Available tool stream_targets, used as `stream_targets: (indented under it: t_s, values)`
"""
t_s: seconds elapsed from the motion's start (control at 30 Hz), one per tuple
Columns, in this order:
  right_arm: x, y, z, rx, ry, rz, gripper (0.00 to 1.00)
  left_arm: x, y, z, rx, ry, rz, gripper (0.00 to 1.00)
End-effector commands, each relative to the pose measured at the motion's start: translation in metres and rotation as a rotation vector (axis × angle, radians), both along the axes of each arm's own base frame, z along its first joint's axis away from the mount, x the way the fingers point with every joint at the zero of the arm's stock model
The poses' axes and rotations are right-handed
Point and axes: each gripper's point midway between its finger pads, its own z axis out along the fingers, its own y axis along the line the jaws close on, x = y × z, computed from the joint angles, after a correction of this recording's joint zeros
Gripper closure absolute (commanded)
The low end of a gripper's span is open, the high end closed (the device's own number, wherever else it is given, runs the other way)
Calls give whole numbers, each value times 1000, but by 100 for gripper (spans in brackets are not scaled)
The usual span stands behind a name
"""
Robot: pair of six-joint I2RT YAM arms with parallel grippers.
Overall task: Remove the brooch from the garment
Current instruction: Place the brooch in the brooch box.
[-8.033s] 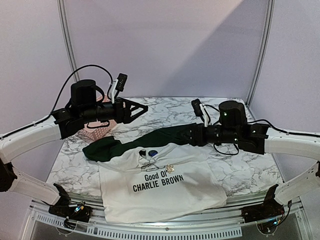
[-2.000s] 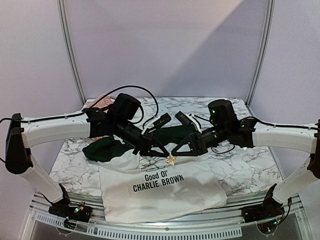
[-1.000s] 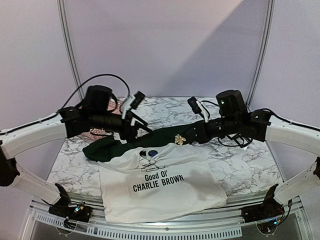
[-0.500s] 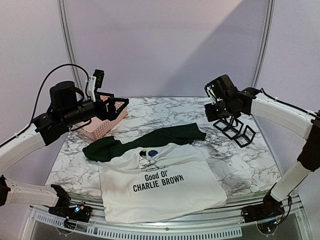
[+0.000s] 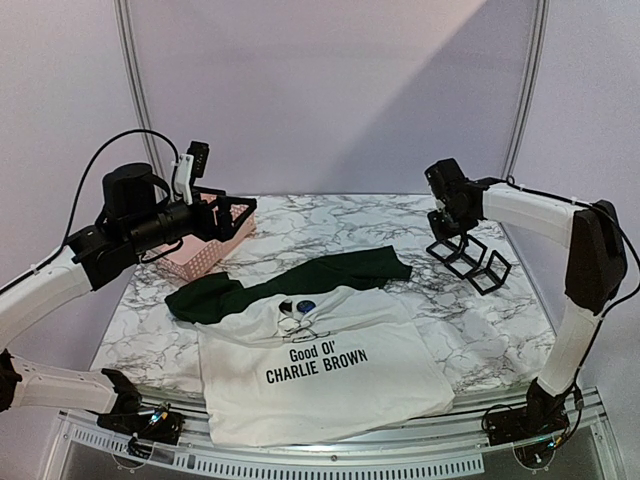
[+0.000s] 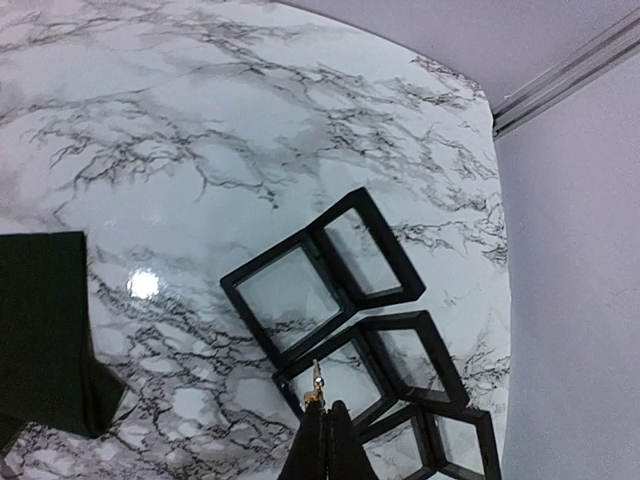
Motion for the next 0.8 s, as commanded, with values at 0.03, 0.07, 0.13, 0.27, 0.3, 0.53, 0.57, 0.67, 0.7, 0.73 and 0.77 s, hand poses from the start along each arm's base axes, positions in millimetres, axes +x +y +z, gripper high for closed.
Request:
stream_targets:
  t_s: [0.03, 0.07, 0.13, 0.27, 0.3, 0.53, 0.57, 0.67, 0.7, 0.73, 0.77]
  values:
    - [28, -18, -12, -60, -13, -24, 100, 5, 5, -4, 7, 23, 25, 0]
    - [31, -23, -19, -68, -1, -31, 100, 5, 6, -5, 6, 24, 26, 1]
    - [34, -28, -25, -59, 8, -40, 100, 5, 5, -6, 5, 28, 26, 0]
    - [44, -25, -26, -35, -4, -39, 100, 8, 4, -9, 3, 41, 28, 0]
    - [47, -25, -29, -41, -1, -42, 100, 9, 4, -10, 4, 45, 30, 0]
    - [63, -30, -52, -124, 29, -70, 100, 11, 7, -11, 5, 53, 39, 1]
    - [64, -30, -54, -125, 30, -70, 100, 11, 7, -11, 5, 54, 39, 0]
    - [65, -30, -63, -157, 54, -50, 100, 12, 7, -11, 3, 55, 40, 1]
    - [66, -31, -65, -162, 57, -53, 100, 12, 7, -10, 1, 55, 40, 0]
    - [67, -31, -66, -163, 56, -53, 100, 12, 7, -11, 0, 57, 40, 1]
    - [68, -31, -69, -164, 59, -53, 100, 12, 8, -10, 0, 57, 41, 0]
